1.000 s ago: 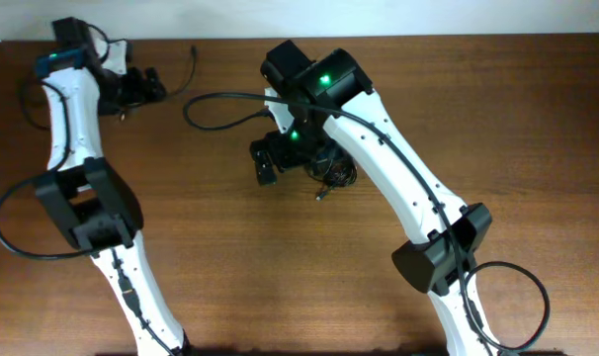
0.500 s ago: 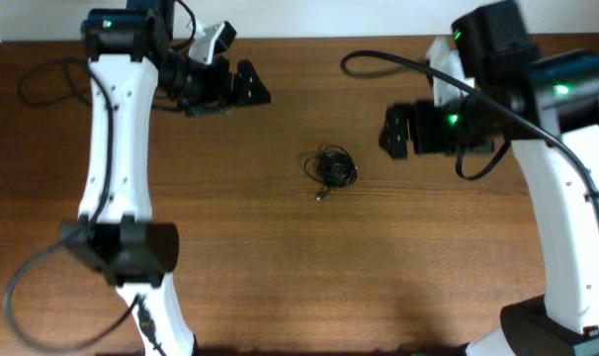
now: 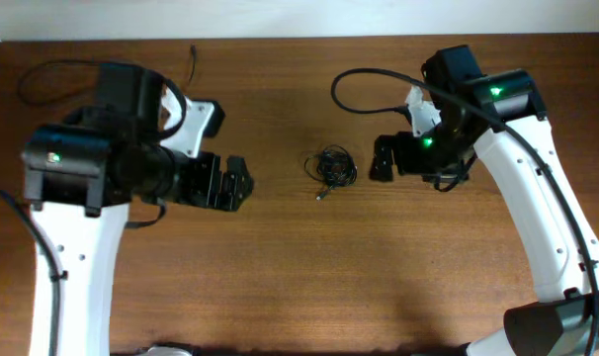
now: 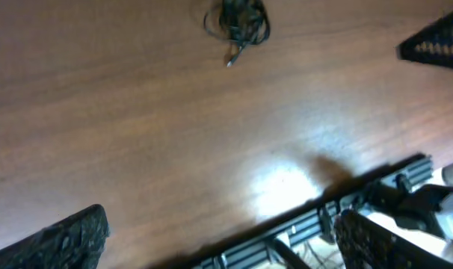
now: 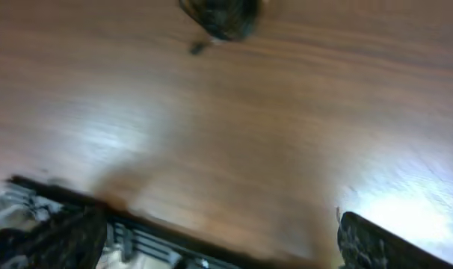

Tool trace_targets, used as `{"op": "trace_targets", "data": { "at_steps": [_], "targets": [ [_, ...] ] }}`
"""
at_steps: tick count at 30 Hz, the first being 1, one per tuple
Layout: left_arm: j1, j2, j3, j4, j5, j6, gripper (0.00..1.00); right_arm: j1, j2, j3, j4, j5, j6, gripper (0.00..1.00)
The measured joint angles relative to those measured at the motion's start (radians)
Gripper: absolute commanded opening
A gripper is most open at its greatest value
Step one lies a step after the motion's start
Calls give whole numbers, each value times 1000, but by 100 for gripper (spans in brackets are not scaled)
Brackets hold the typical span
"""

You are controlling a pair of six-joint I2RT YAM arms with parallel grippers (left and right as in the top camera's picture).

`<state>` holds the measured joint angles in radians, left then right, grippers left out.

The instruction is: Untangle cables

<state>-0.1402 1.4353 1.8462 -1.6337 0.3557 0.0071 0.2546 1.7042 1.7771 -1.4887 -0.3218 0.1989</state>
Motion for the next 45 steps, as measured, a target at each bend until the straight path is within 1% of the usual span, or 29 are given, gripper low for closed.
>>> {"op": "trace_targets", "data": {
  "at_steps": [4, 7, 9, 12, 15, 17, 19, 20, 23, 26, 27, 30, 31, 32, 33, 35, 37, 38, 40, 45],
  "targets": [
    [0, -32, -213, 101, -7, -55, 99, 10, 0, -1, 75, -94, 2, 98],
    [0, -34, -350, 114, 18, -78, 99, 50, 0, -1, 145, -114, 4, 98],
    [0, -33, -406, 95, 38, -81, 98, 82, 0, -1, 198, -119, 3, 98],
    [0, -55, -422, 65, 49, -84, 99, 103, 0, -1, 238, -112, 24, 98],
    [0, -200, -425, 46, 48, -84, 99, 103, 0, -1, 236, -48, 80, 98],
    [0, -351, -425, 25, 30, -85, 99, 103, 0, -1, 237, -27, 93, 98],
    [0, -525, -427, 22, 5, -114, 99, 103, 0, -1, 238, -18, 104, 99],
    [0, -573, -430, 29, -1, -128, 99, 103, 0, -1, 239, -19, 106, 99],
    [0, -666, -432, 41, -20, -148, 99, 103, 0, -1, 241, -19, 114, 99],
    [0, -698, -432, 41, -35, -159, 99, 105, 0, -1, 246, -19, 151, 99],
    [0, -698, -435, 47, -41, -159, 99, 108, 0, -1, 248, -18, 161, 98],
    [0, -698, -438, 95, -47, -162, 99, 132, 14, -1, 252, -15, 170, 81],
    [0, -698, -438, 105, -49, -162, 99, 142, 28, -1, 257, -15, 176, 78],
    [0, -698, -438, 114, -55, -162, 99, 155, 53, -1, 265, -15, 172, 74],
    [0, -698, -438, 117, -62, -162, 99, 168, 80, -1, 275, -11, 175, 66],
    [0, -698, -438, 118, -87, -162, 99, 186, 143, -1, 302, 0, 179, 57],
    [0, -698, -438, 123, -101, -162, 99, 188, 208, -1, 341, 8, 183, 57],
    [0, -698, -438, 131, -104, -162, 99, 188, 232, -1, 360, 10, 179, 62],
    [0, -698, -438, 153, -107, -162, 99, 189, 298, -1, 389, 12, 132, 67],
    [0, -690, -453, 188, -107, -162, 99, 192, 414, -1, 395, 42, -18, 67]
  ]
}}
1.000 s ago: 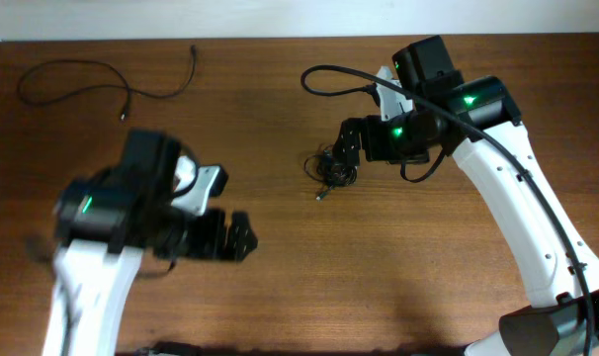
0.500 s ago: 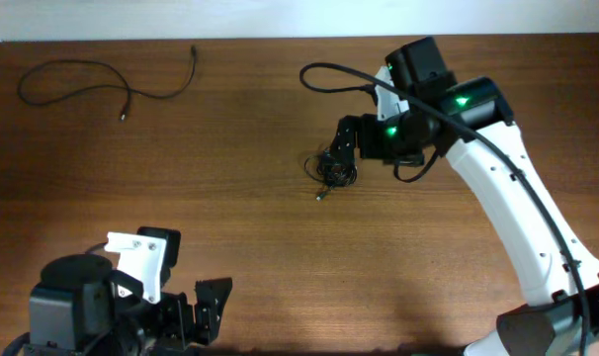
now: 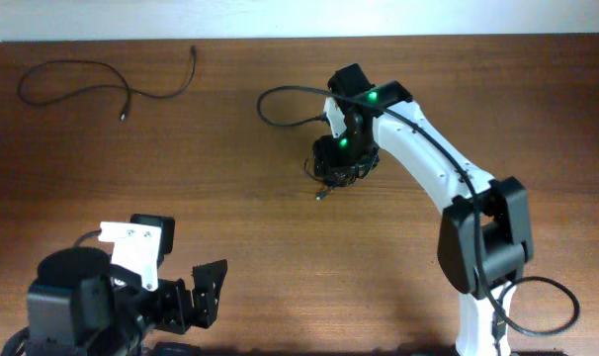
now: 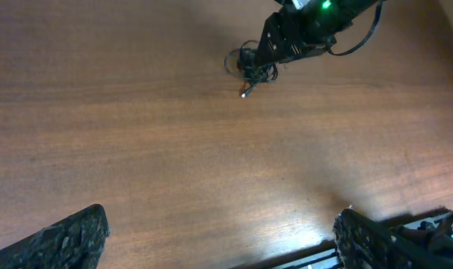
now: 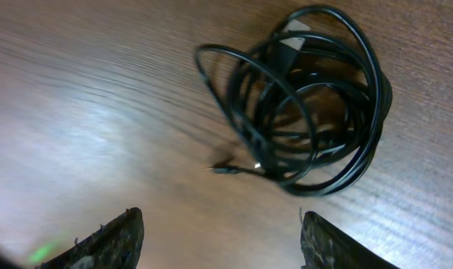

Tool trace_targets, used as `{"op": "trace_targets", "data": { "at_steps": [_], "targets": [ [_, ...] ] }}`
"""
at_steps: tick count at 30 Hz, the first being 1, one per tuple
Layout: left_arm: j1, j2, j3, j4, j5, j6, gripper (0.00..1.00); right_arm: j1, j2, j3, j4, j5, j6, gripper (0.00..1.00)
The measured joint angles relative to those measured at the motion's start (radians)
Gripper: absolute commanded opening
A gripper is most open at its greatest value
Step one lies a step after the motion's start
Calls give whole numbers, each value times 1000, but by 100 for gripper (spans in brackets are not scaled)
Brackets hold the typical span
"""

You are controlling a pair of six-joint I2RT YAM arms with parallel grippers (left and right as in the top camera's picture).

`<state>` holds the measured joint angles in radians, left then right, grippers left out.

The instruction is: Untangle cables

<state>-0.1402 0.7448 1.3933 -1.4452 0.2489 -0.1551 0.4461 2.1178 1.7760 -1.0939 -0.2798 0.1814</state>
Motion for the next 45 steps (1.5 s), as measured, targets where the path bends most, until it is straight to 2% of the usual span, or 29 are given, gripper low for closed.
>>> {"op": "trace_targets", "data": {
  "at_steps": [7, 10, 14, 16, 17, 18, 22, 24, 29, 32, 35, 36, 37, 41, 42, 43, 45],
  "targets": [
    [0, 172, -48, 52, -3, 0, 99, 35, 30, 0, -23, 68, -219, 66],
    [0, 222, -49, 53, -3, 0, 99, 99, 31, 0, -7, 147, -318, 47],
    [0, 244, -49, 53, -3, 0, 99, 127, 30, 0, 26, 195, -348, 40],
    [0, 244, -49, 53, -3, 0, 99, 127, 30, 0, 37, 217, -350, 16],
    [0, 244, -49, 53, -3, 0, 99, 127, 31, 0, 45, 235, -345, 30],
    [0, 244, -49, 53, -3, 0, 99, 127, 30, 5, 23, 256, -335, 67],
    [0, 244, -50, 62, -3, 0, 99, 127, 35, 198, -37, 431, -342, 86],
    [0, 244, -50, 63, -3, 0, 99, 114, 32, 217, -40, 448, -356, 87],
    [0, 244, -50, 63, -3, 0, 99, 59, 60, 151, -43, 315, -401, 86],
    [0, 244, -50, 63, -17, 0, 99, 60, 72, 100, -21, 274, -421, 77],
    [0, 244, -50, 63, -29, 0, 99, 60, 73, 71, -16, 254, -433, 77],
    [0, 244, -50, 63, -30, 0, 99, 60, 73, 71, -9, 252, -437, 74],
    [0, 244, -50, 63, -30, 0, 99, 60, 73, 71, 3, 251, -443, 64],
    [0, 244, -50, 63, -34, 0, 99, 60, 76, 66, 30, 195, -445, 57],
    [0, 244, -50, 63, -34, 0, 99, 60, 76, 60, 39, 187, -447, 46],
    [0, 244, -50, 63, -37, 0, 99, 60, 78, 31, 56, 177, -447, 42],
    [0, 244, -50, 65, -37, 0, 99, 62, 80, 16, 55, 172, -447, 40]
  ]
}}
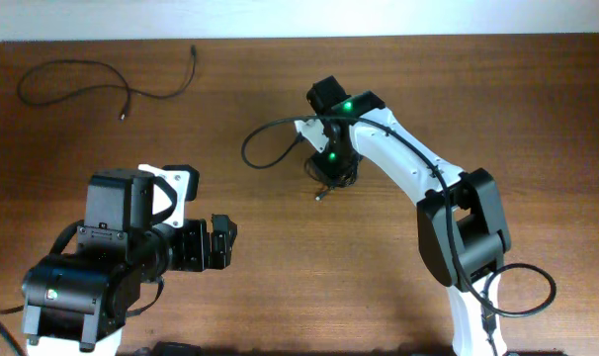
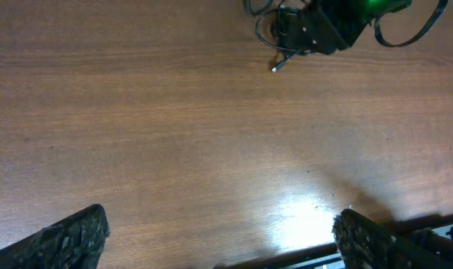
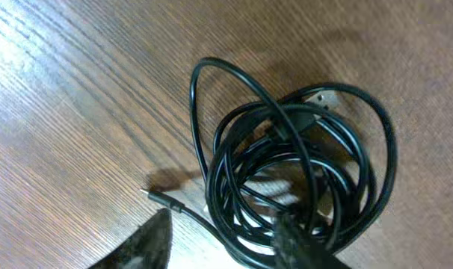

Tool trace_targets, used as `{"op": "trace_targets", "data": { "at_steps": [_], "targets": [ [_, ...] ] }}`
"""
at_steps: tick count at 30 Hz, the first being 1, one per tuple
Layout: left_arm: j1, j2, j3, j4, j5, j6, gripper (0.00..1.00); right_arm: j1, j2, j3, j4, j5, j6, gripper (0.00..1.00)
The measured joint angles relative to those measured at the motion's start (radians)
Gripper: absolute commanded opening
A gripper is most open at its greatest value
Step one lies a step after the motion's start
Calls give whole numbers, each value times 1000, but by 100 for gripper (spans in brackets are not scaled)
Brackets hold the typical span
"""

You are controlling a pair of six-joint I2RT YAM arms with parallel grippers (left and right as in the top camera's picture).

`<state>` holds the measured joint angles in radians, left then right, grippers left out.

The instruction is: Untangle cables

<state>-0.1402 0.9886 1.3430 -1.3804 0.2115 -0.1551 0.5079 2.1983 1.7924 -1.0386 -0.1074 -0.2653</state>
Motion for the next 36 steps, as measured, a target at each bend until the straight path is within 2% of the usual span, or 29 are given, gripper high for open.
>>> {"op": "trace_targets", "data": {
  "at_steps": [4, 7, 8, 9, 11, 12, 18, 19, 20, 22, 24, 26, 32, 33, 36],
  "targets": [
    [0, 0, 0, 10, 0, 0, 99, 11, 0, -2, 5, -5, 3, 10],
    [0, 0, 0, 10, 0, 0, 99, 12, 0, -2, 5, -8, 7, 4],
    [0, 0, 0, 9, 0, 0, 99, 12, 0, -2, 4, -8, 8, 13],
    [0, 0, 0, 9, 0, 0, 99, 12, 0, -2, 4, -8, 13, 43],
    [0, 0, 0, 9, 0, 0, 99, 12, 0, -2, 3, -6, 11, 56],
    [0, 0, 0, 9, 0, 0, 99, 12, 0, -2, 3, 3, 7, 58],
    [0, 0, 0, 9, 0, 0, 99, 12, 0, -13, -14, 51, 4, 55],
    [0, 0, 0, 9, 0, 0, 99, 12, 0, -14, -16, 54, 4, 50],
    [0, 0, 0, 9, 0, 0, 99, 12, 0, -16, -16, 56, 3, 40],
    [0, 0, 0, 9, 0, 0, 99, 12, 0, -18, -16, 58, 4, 30],
    [0, 0, 0, 9, 0, 0, 99, 12, 0, -18, -15, 58, 3, 14],
    [0, 0, 0, 9, 0, 0, 99, 12, 0, -18, -14, 56, 5, 4],
    [0, 0, 0, 9, 0, 0, 99, 12, 0, -18, -3, 34, 48, 4],
    [0, 0, 0, 9, 0, 0, 99, 11, 5, 5, -29, 13, 72, 27],
    [0, 0, 0, 9, 0, 0, 99, -3, 19, 170, -152, 7, 129, 35]
  ]
}}
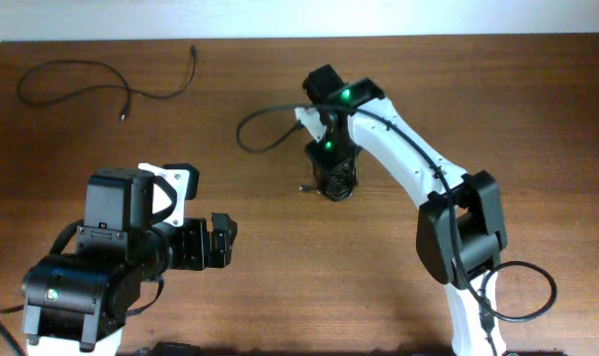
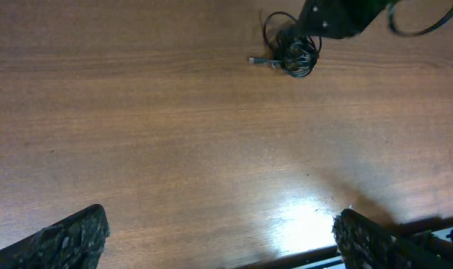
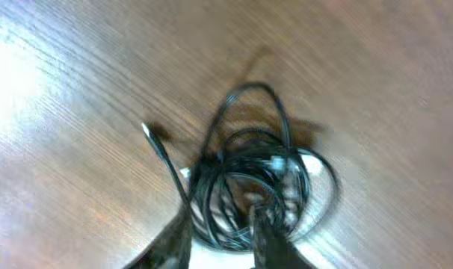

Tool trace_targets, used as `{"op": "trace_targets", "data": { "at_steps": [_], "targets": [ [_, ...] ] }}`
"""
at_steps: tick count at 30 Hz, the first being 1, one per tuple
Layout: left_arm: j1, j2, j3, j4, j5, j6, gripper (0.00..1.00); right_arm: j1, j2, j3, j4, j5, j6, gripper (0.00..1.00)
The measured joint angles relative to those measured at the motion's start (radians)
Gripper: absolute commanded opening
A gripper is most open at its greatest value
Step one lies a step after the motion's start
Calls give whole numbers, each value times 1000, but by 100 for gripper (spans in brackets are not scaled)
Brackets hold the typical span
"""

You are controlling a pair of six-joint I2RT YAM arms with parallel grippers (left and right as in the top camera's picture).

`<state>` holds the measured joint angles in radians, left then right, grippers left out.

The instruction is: Untangle cables

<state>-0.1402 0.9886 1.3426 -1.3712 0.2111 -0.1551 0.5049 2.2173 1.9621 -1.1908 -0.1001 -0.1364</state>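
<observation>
A tangled bundle of black cable (image 1: 331, 184) sits mid-table, its plug end (image 1: 304, 188) sticking out to the left. My right gripper (image 1: 331, 170) stands straight over it. In the right wrist view the bundle (image 3: 260, 175) is blurred, and my right gripper (image 3: 221, 222) is shut on strands at its near side. The bundle's shadow on the wood behind suggests it is raised a little. The left wrist view shows the bundle (image 2: 297, 52) far off. My left gripper (image 2: 219, 246) is open over bare wood at the front left, holding nothing.
A second, loose black cable (image 1: 82, 84) lies spread out at the table's far left corner. The right arm's own lead (image 1: 260, 129) loops out to the left of its wrist. The left arm's body (image 1: 112, 267) fills the front left of the wooden table (image 1: 280, 287).
My right gripper's fingers have drawn together on the bundle's strands. The bundle sits a little nearer the table's front, its plug now pointing left. The left arm has not moved.
Both open grippers first flanked the bundle at mid-table. Then the left arm was back at the front left and my right gripper was open right over the bundle. It then had narrower jaws low on the coil, and now it grips the strands.
</observation>
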Motion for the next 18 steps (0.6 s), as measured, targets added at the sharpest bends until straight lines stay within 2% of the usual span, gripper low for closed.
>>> {"op": "trace_targets", "data": {
  "at_steps": [1, 3, 5, 7, 12, 13, 15, 18],
  "targets": [
    [0, 0, 0, 1, 0, 0, 99, -8, 0, 19, -27, 8, 6, 40],
    [0, 0, 0, 3, 0, 0, 99, -22, 0, 12, -58, 23, 6, 57],
    [0, 0, 0, 4, 0, 0, 99, -26, 0, -50, -18, 28, 6, 56],
    [0, 1, 0, 3, 0, 0, 99, -25, 0, -113, 16, 23, 6, 49],
    [0, 1, 0, 6, 0, 0, 99, -2, 0, -166, 44, -3, -18, 51],
    [0, 1, 0, 6, 0, 0, 98, 1, 0, -163, 43, -5, -22, 48],
    [0, 1, 0, 6, 0, 0, 99, 4, 0, -154, 43, -7, -27, 26],
    [0, 1, 0, 6, 0, 0, 99, 3, 0, -152, 42, -11, -30, 8]
  ]
}}
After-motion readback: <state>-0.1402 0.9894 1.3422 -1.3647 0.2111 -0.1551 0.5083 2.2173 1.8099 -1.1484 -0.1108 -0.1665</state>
